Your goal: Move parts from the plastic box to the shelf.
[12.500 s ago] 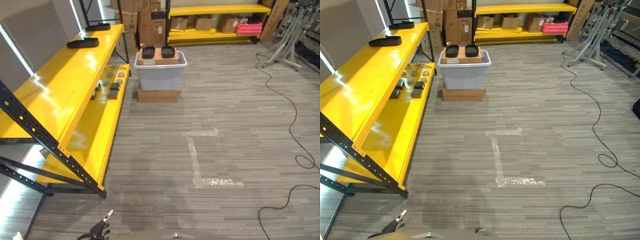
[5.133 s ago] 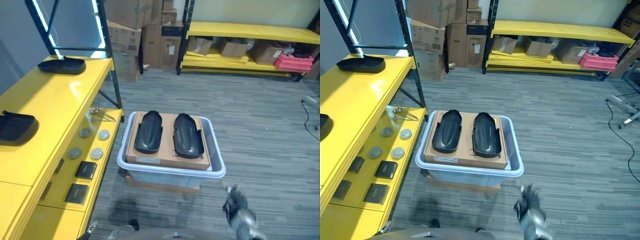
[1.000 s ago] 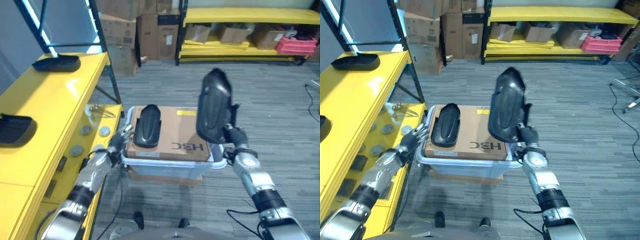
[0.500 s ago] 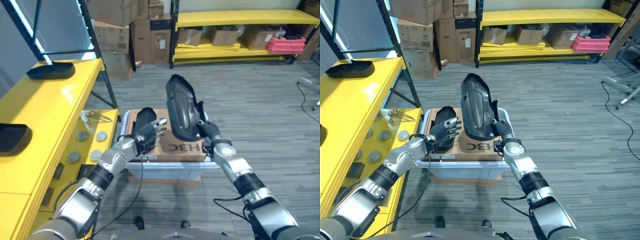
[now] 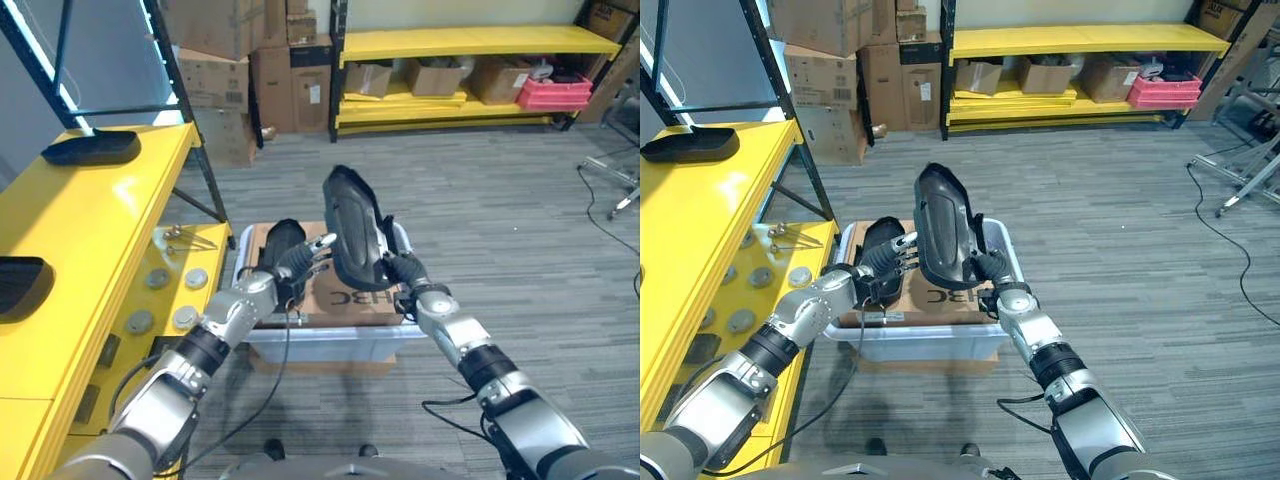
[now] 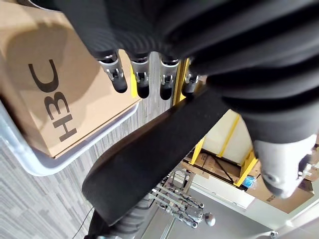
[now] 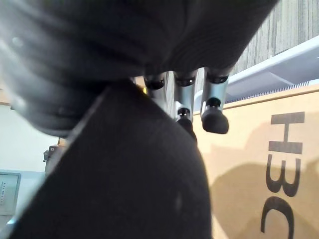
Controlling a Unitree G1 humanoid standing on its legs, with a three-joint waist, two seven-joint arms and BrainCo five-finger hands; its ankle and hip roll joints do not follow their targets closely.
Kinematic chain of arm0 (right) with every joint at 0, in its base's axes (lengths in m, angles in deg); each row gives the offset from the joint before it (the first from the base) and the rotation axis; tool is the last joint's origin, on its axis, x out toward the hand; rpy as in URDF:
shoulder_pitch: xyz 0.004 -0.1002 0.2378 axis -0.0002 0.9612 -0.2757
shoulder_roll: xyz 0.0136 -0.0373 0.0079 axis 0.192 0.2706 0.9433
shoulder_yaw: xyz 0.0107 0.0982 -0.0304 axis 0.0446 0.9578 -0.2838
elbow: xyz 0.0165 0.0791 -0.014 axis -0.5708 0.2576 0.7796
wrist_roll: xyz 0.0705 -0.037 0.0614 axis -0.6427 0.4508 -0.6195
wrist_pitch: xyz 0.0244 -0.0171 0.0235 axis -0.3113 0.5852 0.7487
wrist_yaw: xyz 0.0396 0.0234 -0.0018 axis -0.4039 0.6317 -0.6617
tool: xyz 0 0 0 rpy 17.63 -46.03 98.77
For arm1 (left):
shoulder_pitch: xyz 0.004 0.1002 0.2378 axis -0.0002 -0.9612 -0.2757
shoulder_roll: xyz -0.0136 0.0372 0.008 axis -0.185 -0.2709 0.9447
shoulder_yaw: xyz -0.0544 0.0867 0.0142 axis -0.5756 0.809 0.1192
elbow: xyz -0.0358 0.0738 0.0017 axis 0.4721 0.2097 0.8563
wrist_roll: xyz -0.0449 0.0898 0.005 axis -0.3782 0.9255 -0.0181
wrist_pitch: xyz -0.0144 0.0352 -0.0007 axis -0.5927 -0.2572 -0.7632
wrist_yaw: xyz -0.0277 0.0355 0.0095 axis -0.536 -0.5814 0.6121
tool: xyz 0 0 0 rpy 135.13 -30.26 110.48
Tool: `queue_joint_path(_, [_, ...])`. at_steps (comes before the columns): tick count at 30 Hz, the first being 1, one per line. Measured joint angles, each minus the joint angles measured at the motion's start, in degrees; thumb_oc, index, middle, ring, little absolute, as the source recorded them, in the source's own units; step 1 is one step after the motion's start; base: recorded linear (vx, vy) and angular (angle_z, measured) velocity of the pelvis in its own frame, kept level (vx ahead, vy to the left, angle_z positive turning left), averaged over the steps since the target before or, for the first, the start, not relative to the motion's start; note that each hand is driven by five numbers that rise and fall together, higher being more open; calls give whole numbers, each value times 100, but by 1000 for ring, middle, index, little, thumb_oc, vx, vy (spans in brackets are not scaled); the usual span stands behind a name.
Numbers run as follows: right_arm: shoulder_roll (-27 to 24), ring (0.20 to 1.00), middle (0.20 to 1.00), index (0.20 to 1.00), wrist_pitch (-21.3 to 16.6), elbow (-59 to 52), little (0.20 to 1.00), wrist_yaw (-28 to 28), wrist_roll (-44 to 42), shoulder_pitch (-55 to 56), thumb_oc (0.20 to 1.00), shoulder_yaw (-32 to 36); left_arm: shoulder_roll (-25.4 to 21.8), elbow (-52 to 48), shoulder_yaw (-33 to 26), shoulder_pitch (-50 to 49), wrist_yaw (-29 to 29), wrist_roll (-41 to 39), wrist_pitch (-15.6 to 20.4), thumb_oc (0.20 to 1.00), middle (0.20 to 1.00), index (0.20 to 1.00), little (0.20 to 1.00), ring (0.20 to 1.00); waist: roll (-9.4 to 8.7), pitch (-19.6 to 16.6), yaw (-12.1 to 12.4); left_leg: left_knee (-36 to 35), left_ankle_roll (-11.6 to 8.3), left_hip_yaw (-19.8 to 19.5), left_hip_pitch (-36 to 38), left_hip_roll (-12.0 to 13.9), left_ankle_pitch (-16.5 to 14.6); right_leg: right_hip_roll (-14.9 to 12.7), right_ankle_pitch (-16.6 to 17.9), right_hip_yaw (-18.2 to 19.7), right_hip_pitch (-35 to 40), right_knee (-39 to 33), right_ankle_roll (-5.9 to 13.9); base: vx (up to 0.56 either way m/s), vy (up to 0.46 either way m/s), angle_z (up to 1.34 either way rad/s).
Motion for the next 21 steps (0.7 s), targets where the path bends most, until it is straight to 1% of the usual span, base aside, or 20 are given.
queue_joint_path(4, [96,200,200,200,61,197,200,-28,8,-1,200,-196,-2,2,106,0,-17,7,-41,1000,1000,1000,1000,1000,3,-19,2,1,-1,0,6,0,-1,0,0,6,-1,3,6,1,-1,-1])
queue_joint_path(8, [228,200,200,200,121,226,200,-28,22,-2,200,-398,35,12,178,0,-114,26,-181,1000,1000,1000,1000,1000,18,-31,5,2,-1,0,9,1,-1,1,5,8,0,3,8,0,0,0])
queue_joint_path(14, [395,200,200,200,185,224,200,-16,30,-4,200,-458,59,24,426,0,-156,239,-259,1000,1000,1000,1000,1000,45,-76,28,3,0,0,12,-1,-1,-1,26,8,2,4,-14,0,0,0])
queue_joint_path(21, [426,200,200,200,220,227,200,-17,232,-4,200,-839,110,73,571,0,-209,472,-281,1000,1000,1000,1000,1000,68,-208,62,2,-1,-3,20,1,-1,0,25,2,12,2,-11,0,0,0])
